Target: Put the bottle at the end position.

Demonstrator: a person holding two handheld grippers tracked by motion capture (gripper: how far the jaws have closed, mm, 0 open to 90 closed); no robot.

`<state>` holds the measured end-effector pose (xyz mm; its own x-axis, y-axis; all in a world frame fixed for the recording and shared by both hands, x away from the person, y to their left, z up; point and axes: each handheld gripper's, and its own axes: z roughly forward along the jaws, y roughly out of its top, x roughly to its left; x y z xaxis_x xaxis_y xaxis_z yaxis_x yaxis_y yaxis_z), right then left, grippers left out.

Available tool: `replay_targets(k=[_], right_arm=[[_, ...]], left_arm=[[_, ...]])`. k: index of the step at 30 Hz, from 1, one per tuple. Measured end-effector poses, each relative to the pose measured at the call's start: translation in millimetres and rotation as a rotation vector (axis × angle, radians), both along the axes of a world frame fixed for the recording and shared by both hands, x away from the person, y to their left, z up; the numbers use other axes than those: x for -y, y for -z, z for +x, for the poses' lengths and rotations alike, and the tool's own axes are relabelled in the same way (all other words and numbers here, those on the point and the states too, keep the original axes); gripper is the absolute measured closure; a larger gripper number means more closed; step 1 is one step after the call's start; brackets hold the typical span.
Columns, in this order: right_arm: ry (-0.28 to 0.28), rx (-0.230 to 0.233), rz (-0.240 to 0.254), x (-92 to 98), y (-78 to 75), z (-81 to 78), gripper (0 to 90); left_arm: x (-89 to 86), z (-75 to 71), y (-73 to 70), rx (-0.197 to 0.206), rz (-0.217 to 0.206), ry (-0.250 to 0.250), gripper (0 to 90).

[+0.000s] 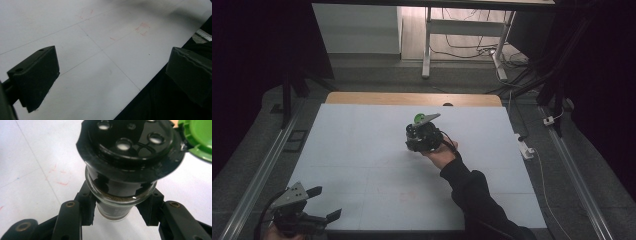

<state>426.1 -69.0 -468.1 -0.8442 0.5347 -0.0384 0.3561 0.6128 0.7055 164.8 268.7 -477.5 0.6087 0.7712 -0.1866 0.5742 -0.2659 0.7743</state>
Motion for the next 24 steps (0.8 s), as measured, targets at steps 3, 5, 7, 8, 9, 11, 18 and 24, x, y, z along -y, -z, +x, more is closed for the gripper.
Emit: replay_targets(k=[3, 5, 7, 8, 9, 11, 18, 24], right_arm=[[0.002, 0.002, -0.003, -2.3, 3.9, 3.5, 53.0], [-0.001, 0.005, -0.007, -3.0, 5.5, 5.0, 53.0], [-0.001, 0.007, -0.013, -4.3, 9.1, 7.1, 53.0], [0.002, 0.006, -0.02, -4.6, 12.6, 9.2, 53.0], [0.002, 0.006, -0.02, -4.6, 12.6, 9.2, 53.0], [0.008, 0.002, -0.022, -4.2, 15.8, 11.3, 53.0], [0.015, -0.006, -0.03, -1.0, 24.7, 15.0, 53.0], [-0.002, -0.008, -0.036, -1.5, 30.6, 14.7, 53.0]], left_arm=[[0.5, 0.1, 0.0, 0.0, 0.005, 0.002, 0.0], [0.5, 0.1, 0.0, -0.001, 0.005, 0.002, 0.0], [0.5, 0.1, 0.0, -0.001, 0.005, 0.003, 0.0], [0.6, 0.0, 0.1, -0.001, 0.006, 0.004, 0.0], [0.6, -0.1, 0.1, -0.001, 0.007, 0.004, 0.0], [0.7, -0.2, 0.1, -0.001, 0.008, 0.005, 0.0], [1.3, 0.1, 0.1, -0.002, 0.014, 0.008, 0.0], [1.4, 0.0, 0.0, -0.002, 0.015, 0.008, 0.0]])
